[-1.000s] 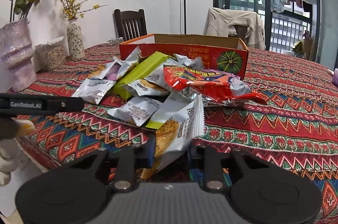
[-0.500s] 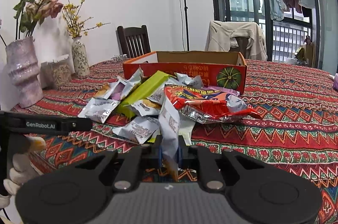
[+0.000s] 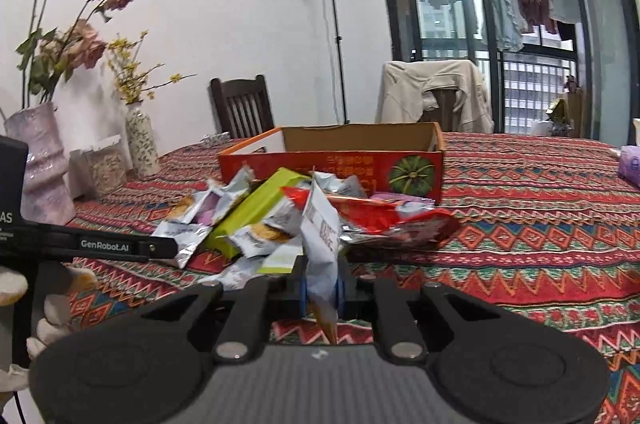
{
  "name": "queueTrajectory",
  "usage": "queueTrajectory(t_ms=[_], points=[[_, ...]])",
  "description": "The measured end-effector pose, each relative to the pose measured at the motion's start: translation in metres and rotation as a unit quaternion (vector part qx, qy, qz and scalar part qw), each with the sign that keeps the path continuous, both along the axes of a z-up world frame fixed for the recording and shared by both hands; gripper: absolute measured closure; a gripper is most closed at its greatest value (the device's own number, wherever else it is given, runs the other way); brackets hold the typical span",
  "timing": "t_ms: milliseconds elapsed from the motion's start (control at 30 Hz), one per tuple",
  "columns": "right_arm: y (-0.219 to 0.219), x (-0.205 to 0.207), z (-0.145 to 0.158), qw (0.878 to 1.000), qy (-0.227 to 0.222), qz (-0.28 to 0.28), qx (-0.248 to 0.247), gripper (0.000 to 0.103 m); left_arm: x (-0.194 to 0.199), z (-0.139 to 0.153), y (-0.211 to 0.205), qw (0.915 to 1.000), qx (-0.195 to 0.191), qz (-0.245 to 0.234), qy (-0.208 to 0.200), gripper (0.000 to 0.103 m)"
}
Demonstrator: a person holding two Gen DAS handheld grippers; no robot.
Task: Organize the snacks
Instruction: 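Lift the white packet with the right tool while the left tool grasps a white biscuit pack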
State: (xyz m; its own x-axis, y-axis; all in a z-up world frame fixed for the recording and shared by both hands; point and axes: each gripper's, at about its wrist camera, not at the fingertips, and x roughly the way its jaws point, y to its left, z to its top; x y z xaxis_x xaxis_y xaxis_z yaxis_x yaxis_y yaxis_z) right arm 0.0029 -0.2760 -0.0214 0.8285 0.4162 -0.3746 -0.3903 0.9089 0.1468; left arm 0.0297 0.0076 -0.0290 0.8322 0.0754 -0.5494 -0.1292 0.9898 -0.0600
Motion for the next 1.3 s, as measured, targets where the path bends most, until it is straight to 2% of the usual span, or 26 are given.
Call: queueTrajectory(t_ms=[500,700,933,1233,1300], points=[[-0.020,0.012,0.009,0.999,-0.020,-0.036,0.008,0.090,0.031,-0.006,-0.004,0.9993,0.011,0.015,0.031,0.000],[-0.022,0.014,0.019,0.999,-0.037,-0.035,0.007,0.090,0.042,-0.010,-0.002,0.9986,0.009,0.028,0.044,0.000],[-0.019,0.019,0.016,0.999,-0.031,-0.025,0.009,0.090,0.050,-0.016,0.000,0.9979,0.004,0.037,0.053,0.000],[-0.017,0.021,0.011,0.999,-0.023,-0.021,0.010,0.090,0.046,-0.014,-0.001,0.9990,-0.008,0.019,0.040,0.029],[-0.016,0.020,0.010,1.000,-0.022,-0.019,0.010,0.090,0.045,-0.014,-0.003,0.9991,-0.009,0.016,0.038,0.031]])
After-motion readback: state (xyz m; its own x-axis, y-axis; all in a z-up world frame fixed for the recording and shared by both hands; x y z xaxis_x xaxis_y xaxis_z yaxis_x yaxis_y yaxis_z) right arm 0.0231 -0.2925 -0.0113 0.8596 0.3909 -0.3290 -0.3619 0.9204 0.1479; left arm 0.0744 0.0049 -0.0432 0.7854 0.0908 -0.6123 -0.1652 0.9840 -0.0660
